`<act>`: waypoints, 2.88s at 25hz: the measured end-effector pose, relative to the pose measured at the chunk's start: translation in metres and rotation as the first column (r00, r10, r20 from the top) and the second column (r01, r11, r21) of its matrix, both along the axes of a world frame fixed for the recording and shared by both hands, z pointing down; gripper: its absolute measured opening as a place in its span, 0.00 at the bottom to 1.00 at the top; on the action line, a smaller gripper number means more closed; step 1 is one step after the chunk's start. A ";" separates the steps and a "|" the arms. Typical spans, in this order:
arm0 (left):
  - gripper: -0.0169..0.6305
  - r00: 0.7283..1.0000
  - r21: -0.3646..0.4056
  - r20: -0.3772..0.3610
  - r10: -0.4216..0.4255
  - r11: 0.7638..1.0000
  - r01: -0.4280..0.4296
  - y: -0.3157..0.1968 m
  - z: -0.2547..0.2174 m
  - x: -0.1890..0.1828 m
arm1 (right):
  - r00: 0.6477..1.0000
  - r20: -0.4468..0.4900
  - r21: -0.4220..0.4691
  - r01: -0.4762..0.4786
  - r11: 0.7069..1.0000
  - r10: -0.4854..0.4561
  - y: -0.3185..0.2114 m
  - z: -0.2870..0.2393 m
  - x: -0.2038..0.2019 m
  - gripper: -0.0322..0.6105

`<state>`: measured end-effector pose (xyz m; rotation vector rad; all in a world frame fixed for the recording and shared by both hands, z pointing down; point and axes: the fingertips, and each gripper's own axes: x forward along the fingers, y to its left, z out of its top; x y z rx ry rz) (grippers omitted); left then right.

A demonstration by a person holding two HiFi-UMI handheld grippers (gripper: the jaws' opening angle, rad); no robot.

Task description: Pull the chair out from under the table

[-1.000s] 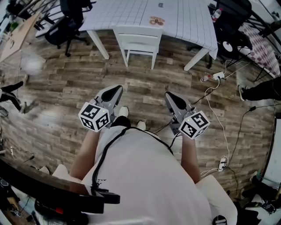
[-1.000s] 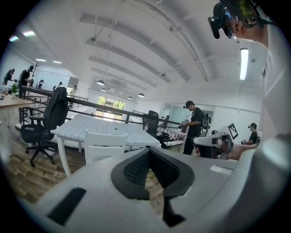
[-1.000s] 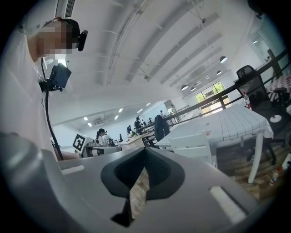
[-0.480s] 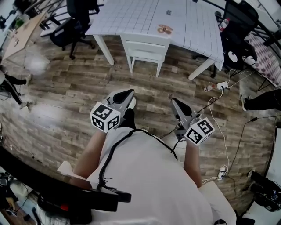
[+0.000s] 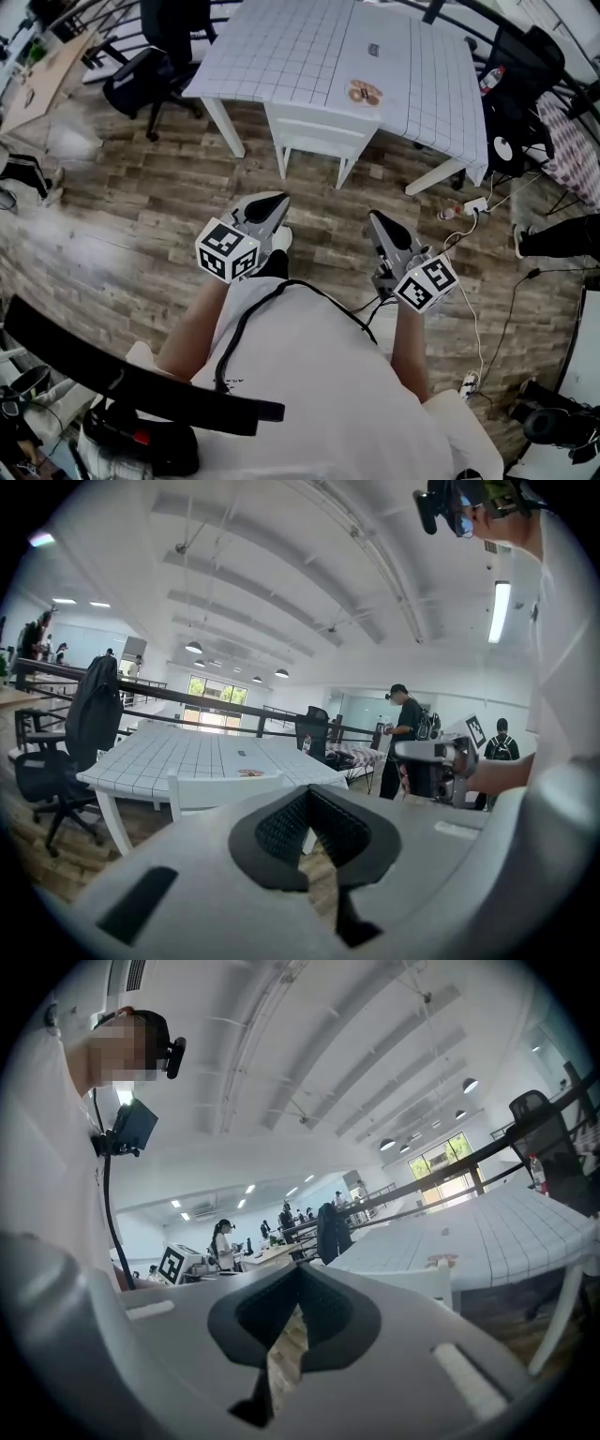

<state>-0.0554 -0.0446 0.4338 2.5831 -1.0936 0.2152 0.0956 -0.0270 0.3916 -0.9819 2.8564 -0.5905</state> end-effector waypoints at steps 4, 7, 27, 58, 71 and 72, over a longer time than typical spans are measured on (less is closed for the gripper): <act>0.04 1.000 -0.010 0.004 0.007 1.000 -0.006 -0.047 -0.004 -0.017 | 1.000 -0.011 0.000 0.026 1.000 -0.026 -0.052 -0.012 -0.027 0.06; 0.04 1.000 -0.022 0.015 0.021 1.000 -0.021 -0.076 -0.006 -0.024 | 1.000 -0.004 -0.004 0.030 1.000 -0.030 -0.084 -0.017 -0.040 0.06; 0.04 0.988 -0.076 0.094 0.120 0.991 -0.113 -0.269 0.038 -0.089 | 0.981 -0.115 -0.064 -0.166 0.984 0.158 -0.268 0.017 -0.069 0.06; 0.16 0.940 -0.080 0.335 0.070 0.996 -0.046 -0.318 0.087 -0.079 | 0.772 -0.634 -0.041 0.027 0.999 -0.047 -0.330 0.110 -0.002 0.07; 0.52 0.664 -0.192 0.686 0.296 0.955 -0.227 -0.356 0.168 -0.096 | 0.608 -0.752 -0.191 0.171 0.967 -0.256 -0.358 0.190 0.017 0.50; 0.53 0.634 -0.210 0.704 0.321 0.946 -0.245 -0.357 0.175 -0.097 | 0.599 -0.752 -0.209 0.180 0.961 -0.275 -0.359 0.196 0.018 0.53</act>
